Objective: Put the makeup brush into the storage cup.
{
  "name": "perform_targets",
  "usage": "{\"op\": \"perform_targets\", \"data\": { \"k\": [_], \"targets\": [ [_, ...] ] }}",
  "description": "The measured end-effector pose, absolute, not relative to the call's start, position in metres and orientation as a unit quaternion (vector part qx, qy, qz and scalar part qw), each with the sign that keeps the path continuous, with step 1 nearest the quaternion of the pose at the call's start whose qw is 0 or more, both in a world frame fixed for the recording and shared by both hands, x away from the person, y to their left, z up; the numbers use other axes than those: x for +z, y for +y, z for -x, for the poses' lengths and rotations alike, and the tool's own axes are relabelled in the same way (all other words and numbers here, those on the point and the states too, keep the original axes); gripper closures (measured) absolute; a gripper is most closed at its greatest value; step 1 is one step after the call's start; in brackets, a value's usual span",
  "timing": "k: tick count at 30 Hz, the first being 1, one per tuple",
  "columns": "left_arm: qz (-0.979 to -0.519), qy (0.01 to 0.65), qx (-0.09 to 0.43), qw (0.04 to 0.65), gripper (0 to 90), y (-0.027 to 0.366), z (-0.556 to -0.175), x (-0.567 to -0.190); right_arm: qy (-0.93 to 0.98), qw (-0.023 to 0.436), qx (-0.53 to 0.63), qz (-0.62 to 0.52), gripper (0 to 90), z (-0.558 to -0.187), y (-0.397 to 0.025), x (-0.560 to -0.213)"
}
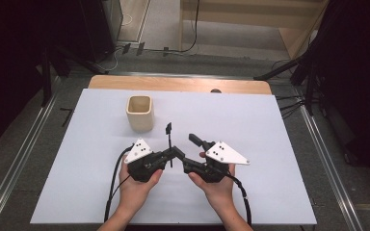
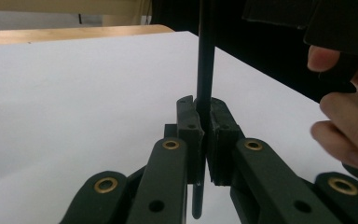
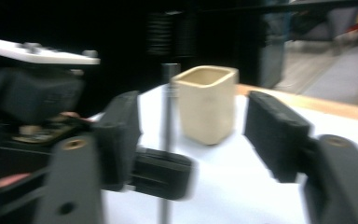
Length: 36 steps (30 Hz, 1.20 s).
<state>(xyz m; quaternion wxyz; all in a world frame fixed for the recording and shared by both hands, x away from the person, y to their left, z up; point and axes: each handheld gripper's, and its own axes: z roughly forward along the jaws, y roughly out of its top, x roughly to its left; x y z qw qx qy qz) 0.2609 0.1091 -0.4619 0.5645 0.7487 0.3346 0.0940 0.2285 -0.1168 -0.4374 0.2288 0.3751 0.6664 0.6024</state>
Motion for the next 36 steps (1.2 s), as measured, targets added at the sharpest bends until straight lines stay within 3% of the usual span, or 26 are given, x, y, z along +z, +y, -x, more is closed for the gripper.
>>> {"op": "perform_targets", "data": {
  "k": [5,6,8,36],
  "targets": [
    [-0.742,0.339,0.103,0.569,86.5,0.119,-0.265,-0.458,0.681,0.234,0.569,-0.397,10.8,-0.230,-0.129,-0.434],
    [-0.742,0.338,0.105,0.569,86.5,0.121,-0.266,-0.457,0.688,0.229,0.570,-0.386,2.3,-0.230,-0.134,-0.435],
    [-0.740,0.339,0.108,0.570,86.5,0.124,-0.267,-0.457,0.691,0.228,0.569,-0.384,0.0,-0.230,-0.137,-0.435],
    [-0.728,0.349,0.145,0.572,86.5,0.149,-0.278,-0.447,0.684,0.282,0.521,-0.426,0.0,-0.208,-0.244,-0.470]
  ]
}}
